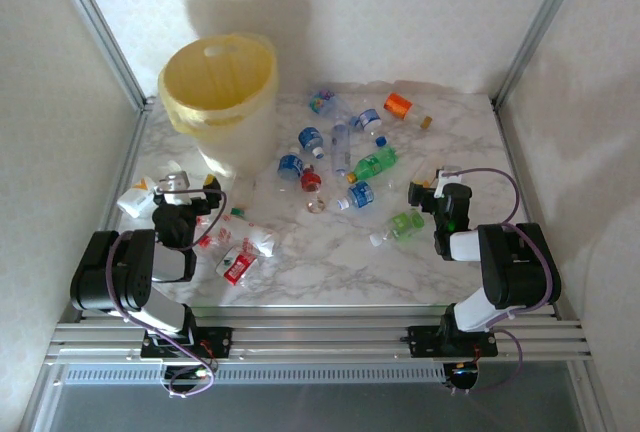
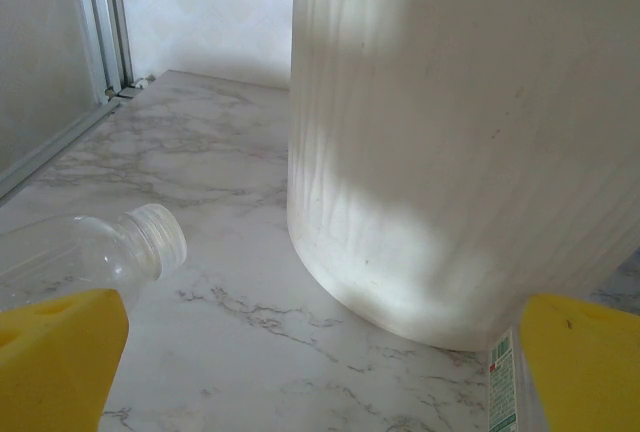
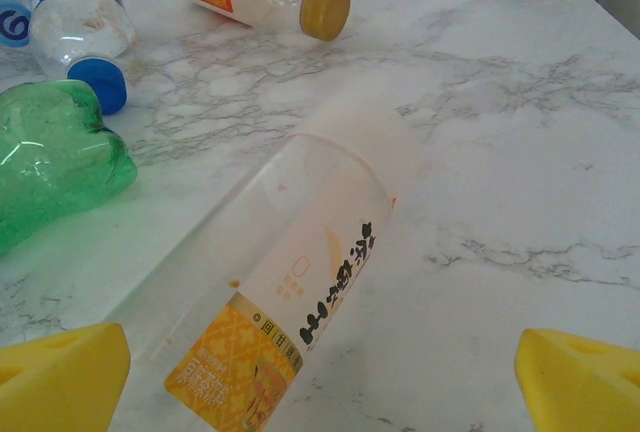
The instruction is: Throw the plastic bottles in the bin
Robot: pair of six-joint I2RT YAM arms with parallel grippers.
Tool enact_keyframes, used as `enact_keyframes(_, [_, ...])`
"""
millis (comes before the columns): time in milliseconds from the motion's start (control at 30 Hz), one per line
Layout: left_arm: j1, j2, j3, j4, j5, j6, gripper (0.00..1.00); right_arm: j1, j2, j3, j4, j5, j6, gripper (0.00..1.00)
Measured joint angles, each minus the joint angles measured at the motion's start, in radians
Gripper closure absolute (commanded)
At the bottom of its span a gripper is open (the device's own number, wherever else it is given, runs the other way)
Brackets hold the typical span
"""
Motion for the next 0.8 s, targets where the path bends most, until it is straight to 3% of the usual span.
enact_keyframes(167, [-0.011, -0.088, 0.0, -0.073, -0.037, 0.0, 0.0, 0.013, -0.134, 0.001, -0.109, 0.007, -0.006, 0.01])
enact_keyframes(400, [-0.11, -0.381, -0.019, -0.178, -0.179, -0.009, 0.01, 0.096, -0.338, 0.068, -0.346, 0.074, -0.004, 0.01])
enact_keyframes(567, [-0.158, -0.604, -0.008, -0.377, -0.225, -0.075, 0.01, 0.157, -0.45, 0.134, -0.562, 0.121, 0.034, 0.01])
enact_keyframes(800, [-0.217, -0.837, 0.128, -0.787, -0.24, -0.234, 0.01, 0.214, -0.6, 0.182, -0.827, 0.122, 0.114, 0.01])
